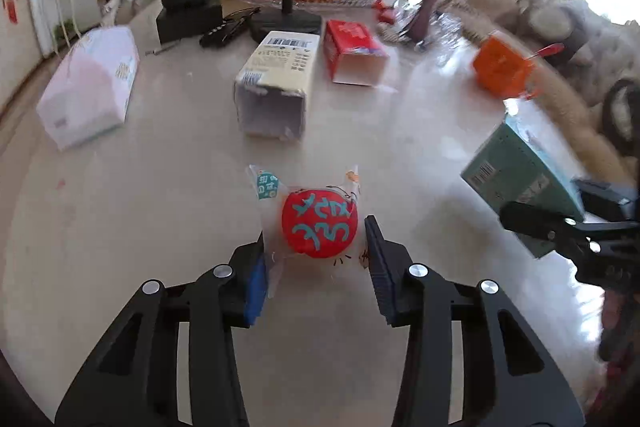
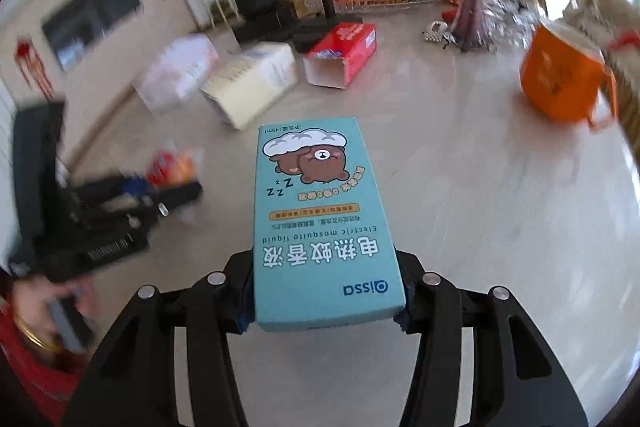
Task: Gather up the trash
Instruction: 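Grasp the red-ball snack bag with the left tool while the right tool grasps the teal box, then carry snack bag and teal box to the wastebasket and open both tools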
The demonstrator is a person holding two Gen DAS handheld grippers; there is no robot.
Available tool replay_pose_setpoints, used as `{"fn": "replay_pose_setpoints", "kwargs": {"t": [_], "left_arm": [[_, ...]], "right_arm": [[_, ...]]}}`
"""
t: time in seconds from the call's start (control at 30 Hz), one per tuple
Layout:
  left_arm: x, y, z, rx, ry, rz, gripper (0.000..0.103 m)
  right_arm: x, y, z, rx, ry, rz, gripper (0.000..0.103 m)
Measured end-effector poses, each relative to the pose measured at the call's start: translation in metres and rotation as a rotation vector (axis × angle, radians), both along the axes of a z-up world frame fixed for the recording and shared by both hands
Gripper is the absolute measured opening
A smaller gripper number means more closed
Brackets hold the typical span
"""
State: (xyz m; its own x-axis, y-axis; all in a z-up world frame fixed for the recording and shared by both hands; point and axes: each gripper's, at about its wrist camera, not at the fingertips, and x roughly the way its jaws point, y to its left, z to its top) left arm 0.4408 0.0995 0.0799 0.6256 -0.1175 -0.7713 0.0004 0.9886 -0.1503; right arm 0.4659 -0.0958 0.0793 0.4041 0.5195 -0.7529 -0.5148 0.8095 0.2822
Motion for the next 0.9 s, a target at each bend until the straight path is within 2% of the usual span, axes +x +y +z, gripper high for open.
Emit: {"fn": "replay_pose_setpoints", "kwargs": {"t": [0.07,0.17,0.3,0.4,0.47,0.57,0.6,0.67,0.77,0.8,0.9], "left_arm": [[-0.028,0.003,0.01,-0.065,-0.021,-0.005,0.043],[-0.08,-0.005,0.029,-0.052,-0.069,-0.027,0.043],[-0.176,-0.031,0.052,-0.039,-0.149,-0.105,0.043],[-0.24,-0.046,0.054,-0.05,-0.174,-0.155,0.043],[-0.288,-0.058,0.043,-0.067,-0.16,-0.181,0.043],[-0.347,-0.079,0.013,-0.085,-0.105,-0.224,0.043],[-0.366,-0.088,-0.005,-0.083,-0.071,-0.231,0.043],[-0.385,-0.101,-0.034,-0.08,-0.013,-0.248,0.043],[-0.399,-0.119,-0.094,-0.091,0.093,-0.245,0.043],[-0.398,-0.125,-0.118,-0.076,0.137,-0.232,0.043],[-0.39,-0.132,-0.162,-0.076,0.221,-0.211,0.043]], "right_arm": [[-0.018,-0.011,0.006,0.087,0.026,-0.01,0.049],[-0.061,-0.029,0.019,0.192,0.019,-0.008,0.049],[-0.145,-0.061,0.035,0.332,-0.01,-0.002,0.049],[-0.21,-0.08,0.035,0.406,-0.003,0.0,0.049],[-0.258,-0.091,0.025,0.436,0.012,0.001,0.049],[-0.31,-0.102,0.004,0.461,0.061,-0.006,0.049],[-0.327,-0.103,-0.009,0.45,0.082,-0.016,0.049],[-0.349,-0.102,-0.035,0.419,0.135,-0.032,0.049],[-0.363,-0.095,-0.093,0.275,0.228,-0.109,0.049],[-0.364,-0.092,-0.105,0.228,0.239,-0.125,0.049],[-0.36,-0.082,-0.14,0.092,0.269,-0.158,0.049]]}}
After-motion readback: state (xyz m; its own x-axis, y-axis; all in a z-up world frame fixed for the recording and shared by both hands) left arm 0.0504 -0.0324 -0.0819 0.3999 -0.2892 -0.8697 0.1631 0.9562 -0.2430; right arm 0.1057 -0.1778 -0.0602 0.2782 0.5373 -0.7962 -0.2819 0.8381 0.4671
